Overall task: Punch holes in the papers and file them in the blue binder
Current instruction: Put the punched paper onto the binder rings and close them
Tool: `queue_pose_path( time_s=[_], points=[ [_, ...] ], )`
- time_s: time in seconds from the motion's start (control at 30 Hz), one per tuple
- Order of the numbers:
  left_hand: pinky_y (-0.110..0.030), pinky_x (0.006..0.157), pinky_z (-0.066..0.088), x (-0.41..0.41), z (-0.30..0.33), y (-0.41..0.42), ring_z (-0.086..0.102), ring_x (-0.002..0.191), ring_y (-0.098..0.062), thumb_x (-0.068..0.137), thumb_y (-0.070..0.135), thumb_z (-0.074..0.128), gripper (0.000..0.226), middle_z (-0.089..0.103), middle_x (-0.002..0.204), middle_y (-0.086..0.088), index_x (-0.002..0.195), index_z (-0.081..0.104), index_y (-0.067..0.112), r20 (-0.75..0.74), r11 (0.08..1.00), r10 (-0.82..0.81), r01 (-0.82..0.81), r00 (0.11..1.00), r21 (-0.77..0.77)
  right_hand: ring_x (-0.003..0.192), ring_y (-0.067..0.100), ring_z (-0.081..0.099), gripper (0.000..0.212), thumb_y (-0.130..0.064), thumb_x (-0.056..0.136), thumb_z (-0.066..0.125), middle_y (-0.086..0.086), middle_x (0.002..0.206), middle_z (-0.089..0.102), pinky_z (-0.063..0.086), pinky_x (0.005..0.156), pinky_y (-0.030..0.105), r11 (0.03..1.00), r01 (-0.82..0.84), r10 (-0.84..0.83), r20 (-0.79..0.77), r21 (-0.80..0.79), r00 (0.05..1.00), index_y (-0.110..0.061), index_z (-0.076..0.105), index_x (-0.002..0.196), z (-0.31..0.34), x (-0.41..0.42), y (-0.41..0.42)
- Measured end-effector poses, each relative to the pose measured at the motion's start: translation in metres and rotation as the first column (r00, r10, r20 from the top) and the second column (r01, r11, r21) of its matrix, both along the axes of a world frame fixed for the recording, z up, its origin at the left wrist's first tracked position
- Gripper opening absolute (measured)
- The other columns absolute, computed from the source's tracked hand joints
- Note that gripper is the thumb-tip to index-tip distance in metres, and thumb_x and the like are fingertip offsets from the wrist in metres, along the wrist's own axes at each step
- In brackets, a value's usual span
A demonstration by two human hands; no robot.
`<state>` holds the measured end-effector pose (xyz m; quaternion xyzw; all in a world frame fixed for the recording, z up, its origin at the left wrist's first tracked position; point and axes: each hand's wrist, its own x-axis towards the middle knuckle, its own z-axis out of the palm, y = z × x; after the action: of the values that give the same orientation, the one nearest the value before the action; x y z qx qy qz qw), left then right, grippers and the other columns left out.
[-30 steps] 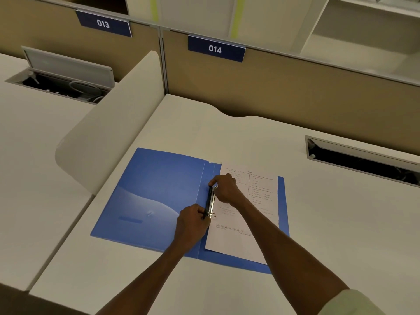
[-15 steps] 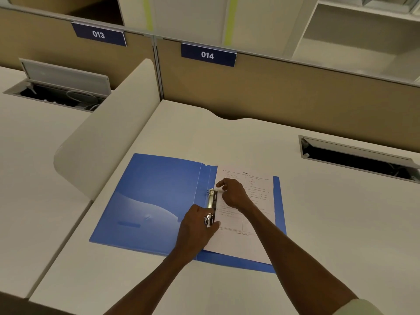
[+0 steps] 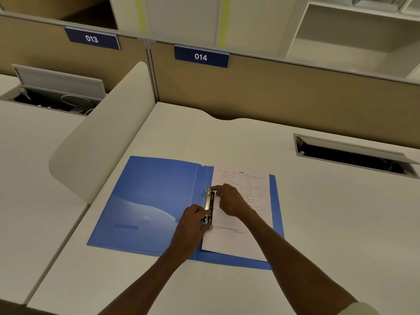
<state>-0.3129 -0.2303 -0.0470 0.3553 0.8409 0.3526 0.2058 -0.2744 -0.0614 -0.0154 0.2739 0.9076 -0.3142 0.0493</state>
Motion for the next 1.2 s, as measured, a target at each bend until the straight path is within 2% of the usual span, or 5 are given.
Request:
queue_pose_path(
  time_s=[0.4,0.6,0.8,1.07,1.2],
  points=[
    [0.005,0.071,0.033,-0.009,-0.007,0.0,0.047,0.09,-0.002,0.092,0.021,0.061,0.028,0.059,0.107,-0.008,0.113,0.062,0.004,-0.05,0.997,-0.076,0.077,0.996,0.012,0.11,0.026,0.051,0.063,0.009,0.084,0.05,0.011,0.12,0.051,0.039,0.083,0.024,0.996,-0.069,0.065,0.063,0.055,0.996,-0.024,0.049,0.138,-0.002,0.004,0.002],
    [0.0,0.064,0.041,-0.004,-0.01,0.003,0.056,0.072,0.017,0.094,0.012,0.054,0.023,0.055,0.087,0.007,0.103,0.059,-0.008,0.189,0.993,0.034,-0.055,0.981,0.106,0.106,0.027,0.054,0.063,0.006,0.083,0.053,0.012,0.117,0.054,0.045,0.085,0.03,0.995,-0.072,0.069,0.049,0.069,0.996,-0.024,0.048,0.139,-0.002,0.006,-0.001],
    [-0.01,0.064,0.044,-0.005,-0.021,0.012,0.059,0.076,-0.012,0.097,0.025,0.052,0.013,0.056,0.087,0.007,0.104,0.053,0.014,0.305,0.994,0.078,-0.098,0.949,0.049,0.105,0.027,0.054,0.061,0.002,0.082,0.057,0.012,0.119,0.051,0.045,0.081,0.028,0.993,-0.084,0.078,0.07,0.085,0.994,-0.02,0.047,0.139,-0.003,0.005,-0.004],
    [-0.015,0.064,0.044,-0.004,-0.039,0.017,0.058,0.073,-0.013,0.097,0.031,0.05,0.022,0.056,0.085,0.005,0.108,0.053,0.013,0.422,0.981,0.158,-0.189,0.893,0.034,0.105,0.028,0.054,0.058,-0.004,0.082,0.06,0.014,0.12,0.05,0.048,0.085,0.032,0.991,-0.091,0.081,0.097,0.096,0.992,-0.016,0.048,0.137,-0.001,0.002,-0.005],
    [-0.021,0.077,0.049,-0.003,-0.047,0.015,0.057,0.076,-0.011,0.097,0.026,0.051,0.02,0.058,0.092,0.0,0.112,0.054,0.012,0.495,0.967,0.194,-0.251,0.847,0.052,0.103,0.028,0.054,0.058,-0.004,0.082,0.061,0.015,0.119,0.049,0.049,0.082,0.033,0.99,-0.1,0.09,0.095,0.102,0.991,-0.016,0.048,0.137,-0.002,0.004,-0.006]
  ],
)
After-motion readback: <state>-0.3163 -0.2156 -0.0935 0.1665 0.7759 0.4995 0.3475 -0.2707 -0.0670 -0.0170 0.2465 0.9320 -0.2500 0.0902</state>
